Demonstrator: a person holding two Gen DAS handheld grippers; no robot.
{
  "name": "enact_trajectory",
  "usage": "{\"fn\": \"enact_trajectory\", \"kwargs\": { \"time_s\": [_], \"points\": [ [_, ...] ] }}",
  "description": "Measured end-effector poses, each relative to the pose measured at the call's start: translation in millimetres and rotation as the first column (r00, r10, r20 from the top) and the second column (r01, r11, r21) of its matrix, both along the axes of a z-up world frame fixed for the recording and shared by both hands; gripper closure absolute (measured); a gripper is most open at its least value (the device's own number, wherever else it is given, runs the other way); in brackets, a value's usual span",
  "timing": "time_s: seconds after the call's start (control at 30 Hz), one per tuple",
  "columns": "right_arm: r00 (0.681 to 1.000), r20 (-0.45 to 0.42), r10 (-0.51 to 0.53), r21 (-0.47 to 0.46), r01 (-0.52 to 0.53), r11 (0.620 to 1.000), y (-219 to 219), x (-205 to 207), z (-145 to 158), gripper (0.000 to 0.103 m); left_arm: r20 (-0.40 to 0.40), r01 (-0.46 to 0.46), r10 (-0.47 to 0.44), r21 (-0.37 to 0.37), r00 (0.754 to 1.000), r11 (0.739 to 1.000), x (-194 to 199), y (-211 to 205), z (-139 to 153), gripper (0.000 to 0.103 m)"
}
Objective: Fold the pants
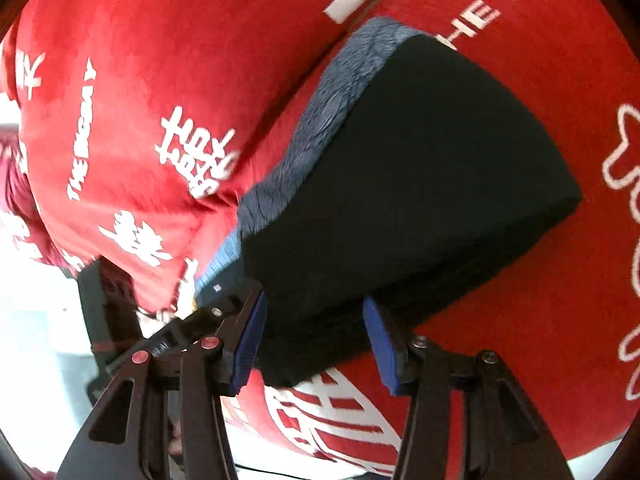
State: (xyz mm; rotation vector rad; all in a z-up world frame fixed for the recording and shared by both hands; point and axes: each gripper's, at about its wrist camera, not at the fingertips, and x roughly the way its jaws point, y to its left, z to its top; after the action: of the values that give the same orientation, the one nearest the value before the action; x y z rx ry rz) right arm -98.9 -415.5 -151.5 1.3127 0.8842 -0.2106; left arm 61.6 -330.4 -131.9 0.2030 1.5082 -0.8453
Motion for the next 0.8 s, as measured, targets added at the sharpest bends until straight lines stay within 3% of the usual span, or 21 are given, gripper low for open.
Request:
{"fn": "enact_trajectory", "kwargs": {
  "time_s": [0.03, 0.07, 0.1, 0.13, 0.17, 0.23, 0.33, 0.4, 0.47, 0.53, 0.6, 0.67, 0.73, 0.8],
  "points": [
    [1.0, 0.001, -0.013, 0.025, 0.013, 1.0, -3, 3, -6, 0.049, -0.022, -0.003, 0.003, -0.002, 1.0, 1.0, 0, -3, -5, 0.042],
    [1.0, 0.003, -0.029, 0.059, 0.029, 0.998, -5, 5, -14, 0.056, -0.038, 0.002, -0.001, 0.008, 0.999, 1.0, 0, -6, -9, 0.052],
    [0.999, 0.007, -0.048, 0.095, 0.047, 0.994, -7, 6, -21, 0.068, -0.036, 0.001, -0.001, 0.022, 0.999, 1.0, -1, -9, -12, 0.053],
    [0.998, -0.003, -0.059, 0.124, 0.059, 0.991, -8, 7, -27, 0.098, -0.026, 0.001, -0.001, 0.022, 1.0, 1.0, -2, -9, -11, 0.055],
    [0.997, -0.033, -0.069, 0.145, 0.073, 0.987, -8, 7, -32, 0.098, -0.014, 0.011, -0.01, 0.027, 1.0, 1.0, -5, -8, -8, 0.061],
    [0.998, 0.006, -0.06, 0.135, 0.059, 0.989, -5, 10, -23, 0.098, 0.027, 0.038, -0.038, 0.02, 0.999, 0.999, -9, -4, 4, 0.063],
    [0.998, 0.026, 0.053, 0.026, -0.054, 0.998, 8, 18, 3, 0.099, 0.088, 0.073, -0.075, 0.033, 0.993, 0.997, -20, 7, 12, 0.063],
    [0.994, -0.023, 0.105, 0.015, -0.105, 0.994, 19, 26, -4, 0.099, 0.068, 0.073, -0.078, 0.079, 0.995, 0.994, -25, 14, -3, 0.063],
    [0.988, -0.086, 0.126, -0.006, -0.127, 0.992, 22, 30, -20, 0.099, 0.044, 0.024, -0.026, 0.066, 0.999, 0.998, -25, 20, -14, 0.06],
    [0.986, -0.089, 0.138, -0.001, -0.139, 0.99, 21, 32, -28, 0.098, 0.062, 0.005, -0.009, 0.07, 0.998, 0.998, -25, 21, -10, 0.056],
    [0.977, -0.083, 0.196, -0.008, -0.198, 0.98, 20, 39, -20, 0.09, 0.114, -0.004, -0.005, 0.078, 0.994, 0.997, -27, 22, 0, 0.041],
    [0.95, -0.069, 0.304, -0.05, -0.307, 0.95, 21, 43, 1, 0.062, 0.14, -0.008, -0.003, 0.077, 0.99, 0.997, -25, 24, 10, 0.039],
    [0.943, -0.025, 0.333, -0.141, -0.333, 0.932, 12, 42, 27, 0.05, 0.158, -0.018, 0.008, 0.065, 0.987, 0.998, -18, 24, 22, 0.039],
    [0.958, -0.008, 0.287, -0.233, -0.281, 0.931, -14, 36, 47, 0.049, 0.174, -0.027, 0.017, 0.053, 0.985, 0.998, -8, 22, 31, 0.039]
  ]
}}
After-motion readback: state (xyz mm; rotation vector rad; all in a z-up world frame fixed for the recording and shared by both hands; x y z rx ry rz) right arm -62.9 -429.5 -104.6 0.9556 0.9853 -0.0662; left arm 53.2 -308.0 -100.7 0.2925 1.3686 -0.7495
